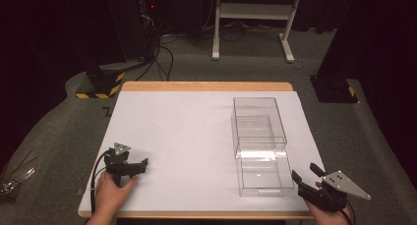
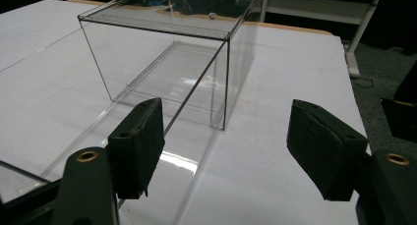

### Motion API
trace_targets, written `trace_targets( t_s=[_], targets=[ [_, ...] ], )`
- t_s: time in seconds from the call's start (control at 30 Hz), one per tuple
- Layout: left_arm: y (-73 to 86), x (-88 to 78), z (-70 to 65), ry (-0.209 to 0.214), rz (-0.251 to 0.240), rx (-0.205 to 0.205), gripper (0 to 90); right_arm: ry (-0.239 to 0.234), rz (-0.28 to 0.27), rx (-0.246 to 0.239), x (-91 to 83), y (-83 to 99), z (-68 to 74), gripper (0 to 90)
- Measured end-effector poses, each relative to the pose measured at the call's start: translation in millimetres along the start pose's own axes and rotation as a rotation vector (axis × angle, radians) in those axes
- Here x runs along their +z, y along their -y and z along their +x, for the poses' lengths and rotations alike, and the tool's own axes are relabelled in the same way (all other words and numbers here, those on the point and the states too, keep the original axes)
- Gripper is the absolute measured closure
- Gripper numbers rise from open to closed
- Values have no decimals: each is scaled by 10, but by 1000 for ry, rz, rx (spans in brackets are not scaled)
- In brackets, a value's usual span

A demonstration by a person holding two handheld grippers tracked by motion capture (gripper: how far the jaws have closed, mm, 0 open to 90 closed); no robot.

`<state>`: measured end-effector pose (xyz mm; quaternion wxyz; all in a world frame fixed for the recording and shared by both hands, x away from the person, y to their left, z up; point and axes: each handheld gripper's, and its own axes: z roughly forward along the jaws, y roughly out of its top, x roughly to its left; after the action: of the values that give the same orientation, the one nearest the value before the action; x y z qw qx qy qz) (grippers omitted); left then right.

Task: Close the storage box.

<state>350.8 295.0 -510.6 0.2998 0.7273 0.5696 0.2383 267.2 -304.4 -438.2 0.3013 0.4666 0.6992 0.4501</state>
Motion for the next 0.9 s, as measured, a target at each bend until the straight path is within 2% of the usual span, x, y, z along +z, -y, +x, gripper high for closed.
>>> trace_targets(
  t_s=[0.5, 0.9],
  targets=[
    [0, 0, 0, 0, 0, 0, 7, -66, 5, 10, -206, 114, 183, 302],
    [-1, 0, 2, -1, 1, 2, 7, -107, 12, 26, -208, 139, 163, 296]
  ],
)
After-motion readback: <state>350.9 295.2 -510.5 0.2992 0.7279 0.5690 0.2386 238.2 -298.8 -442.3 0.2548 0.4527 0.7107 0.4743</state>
